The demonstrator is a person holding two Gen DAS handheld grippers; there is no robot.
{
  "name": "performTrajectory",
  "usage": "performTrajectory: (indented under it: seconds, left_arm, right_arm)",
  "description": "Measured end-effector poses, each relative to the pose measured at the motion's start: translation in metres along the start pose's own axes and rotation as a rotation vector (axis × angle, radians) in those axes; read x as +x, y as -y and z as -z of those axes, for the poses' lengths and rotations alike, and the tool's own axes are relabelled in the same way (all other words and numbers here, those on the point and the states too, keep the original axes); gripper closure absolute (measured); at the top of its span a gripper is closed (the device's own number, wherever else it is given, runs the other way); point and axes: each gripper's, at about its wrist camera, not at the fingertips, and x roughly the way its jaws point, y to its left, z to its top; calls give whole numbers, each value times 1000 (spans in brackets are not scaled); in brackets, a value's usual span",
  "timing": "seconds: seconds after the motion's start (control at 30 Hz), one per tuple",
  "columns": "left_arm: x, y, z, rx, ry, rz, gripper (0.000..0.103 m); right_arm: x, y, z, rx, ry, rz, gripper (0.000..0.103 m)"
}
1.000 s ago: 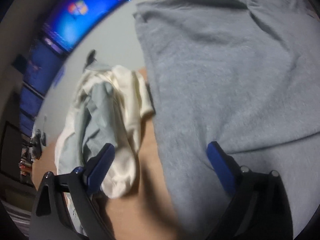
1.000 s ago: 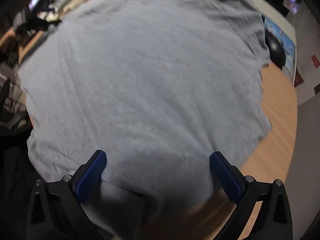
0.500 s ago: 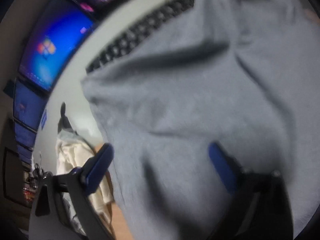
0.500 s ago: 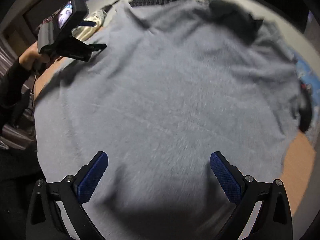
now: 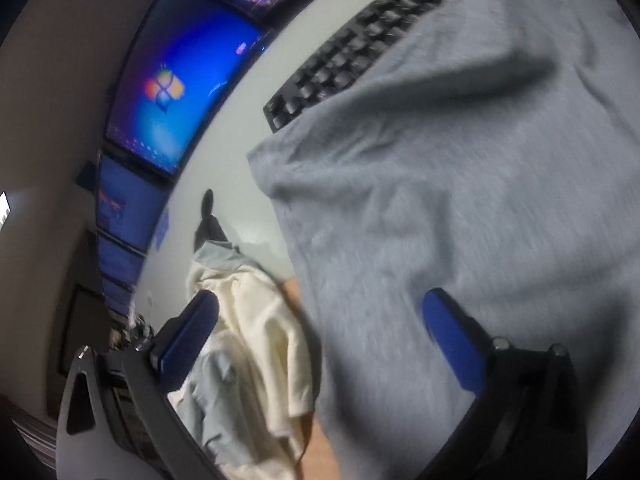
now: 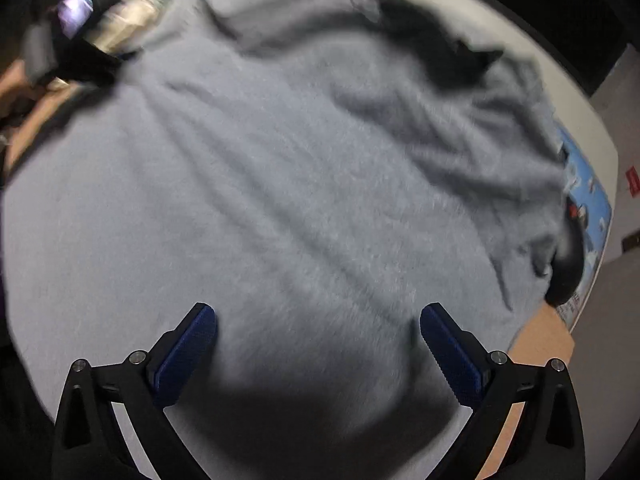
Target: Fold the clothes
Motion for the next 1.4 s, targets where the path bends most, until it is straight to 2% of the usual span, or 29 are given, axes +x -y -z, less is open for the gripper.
performTrajectory:
  seconds: [0.03,0.13,0.23,0.27,0.33,0.37,0.43,0.5,0.57,0.67,0.7,0.73,0.77,0.87,0.93,1.0,1.07,1.1,1.13,1.23,1.4]
  left_arm:
    - [5,-3,-6,-19,-7,6,0]
    - [21,-9,-23,-62,-23,29,0]
    - [16,-14,-26,-32,-26,65,3]
    - [5,-24,-17,-39,-4,95,9]
    - [-33,-52,4,-86,69,157,9]
    - [-56,-62,17,-108,104,174,7]
    - [-109,-76,51,-134,176,235,0]
    - [-154,-74,93,-139,211,290,0]
    - [-183,-55,134,-115,213,267,0]
    - [-210,-21,187,-73,216,224,0]
    - [-219,-13,200,-80,221,217,0]
    - [-227,-5,212,-88,226,209,0]
    - [-232,-1,221,-107,231,221,0]
    - [-240,2,225,-121,252,272,0]
    - [-247,0,227,-79,297,191,0]
    - [-251,-7,233,-58,329,181,0]
    - [-246,-12,242,-59,311,233,0]
    - [-241,-11,248,-51,294,267,0]
    - [-238,-8,252,-40,280,283,0]
    - [-228,11,270,6,260,295,0]
    - [-219,26,281,-39,265,327,0]
  right_arm:
    - [4,12,-1,46,12,-52,0]
    - [9,44,2,181,56,-31,0]
    - [-7,45,20,257,99,9,0]
    - [-25,36,37,262,146,-46,0]
    - [-61,17,70,265,239,-151,0]
    - [-83,-2,94,234,278,-167,0]
    - [-113,-40,139,195,336,-127,0]
    - [-131,-66,188,218,353,-61,0]
    - [-136,-74,233,299,353,-58,0]
    - [-142,-68,273,414,357,-70,0]
    - [-139,-67,275,435,365,-93,4]
    - [-137,-66,278,457,374,-116,12]
    - [-134,-64,280,475,380,-133,15]
    - [-117,-54,283,503,365,-102,19]
    - [-105,-47,282,536,367,-128,19]
    - [-104,-43,290,544,402,-138,19]
    - [-103,-45,292,549,421,-188,39]
    - [-102,-46,293,552,428,-215,67]
    - [-101,-47,293,557,428,-217,79]
    - [-101,-48,294,573,426,-220,87]
    - [-100,-50,295,599,423,-227,87]
